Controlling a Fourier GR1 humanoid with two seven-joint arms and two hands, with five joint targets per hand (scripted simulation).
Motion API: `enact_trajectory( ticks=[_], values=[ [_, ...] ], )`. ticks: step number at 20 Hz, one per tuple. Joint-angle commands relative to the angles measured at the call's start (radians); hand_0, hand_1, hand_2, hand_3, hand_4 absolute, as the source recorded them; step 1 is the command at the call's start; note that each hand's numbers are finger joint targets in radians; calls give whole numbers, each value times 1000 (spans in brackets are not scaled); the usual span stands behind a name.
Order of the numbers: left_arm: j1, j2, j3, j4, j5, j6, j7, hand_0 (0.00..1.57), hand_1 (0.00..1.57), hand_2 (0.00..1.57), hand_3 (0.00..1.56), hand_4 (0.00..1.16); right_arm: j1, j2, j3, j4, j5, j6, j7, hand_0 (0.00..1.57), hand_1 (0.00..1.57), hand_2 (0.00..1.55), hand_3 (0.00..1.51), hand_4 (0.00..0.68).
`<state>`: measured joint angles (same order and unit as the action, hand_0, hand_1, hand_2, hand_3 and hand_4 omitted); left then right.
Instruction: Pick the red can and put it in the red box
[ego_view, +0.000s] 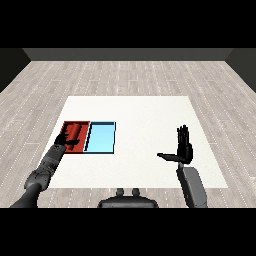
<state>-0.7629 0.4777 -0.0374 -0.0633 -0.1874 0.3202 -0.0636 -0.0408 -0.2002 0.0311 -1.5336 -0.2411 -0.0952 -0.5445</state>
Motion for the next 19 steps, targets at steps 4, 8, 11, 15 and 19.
enact_trajectory(
  ticks=[4, 8, 11, 15, 19],
  values=[
    [-48, 22, 14, 47, 5, -48, 108, 0, 0, 0, 0, 0, 10, -6, -8, -17, -12, 31, -12, 0, 0, 0, 0, 0],
    [15, -2, 90, -32, 79, 68, -51, 0, 0, 0, 0, 0, 7, -17, -31, -27, -34, 53, -19, 0, 0, 0, 0, 0],
    [38, -30, 230, -155, 219, 99, -262, 0, 0, 0, 0, 0, 36, -11, -16, -40, -28, 58, -32, 0, 0, 0, 0, 0],
    [25, -41, 332, -324, 334, -11, -496, 0, 0, 0, 0, 0, 24, -11, -1, -46, -33, 67, 1, 0, 0, 0, 0, 0],
    [42, -120, 315, -480, 366, -111, -590, 0, 0, 0, 0, 0, 69, 11, 28, -73, -13, 61, -21, 0, 0, 0, 0, 0]
  ],
)
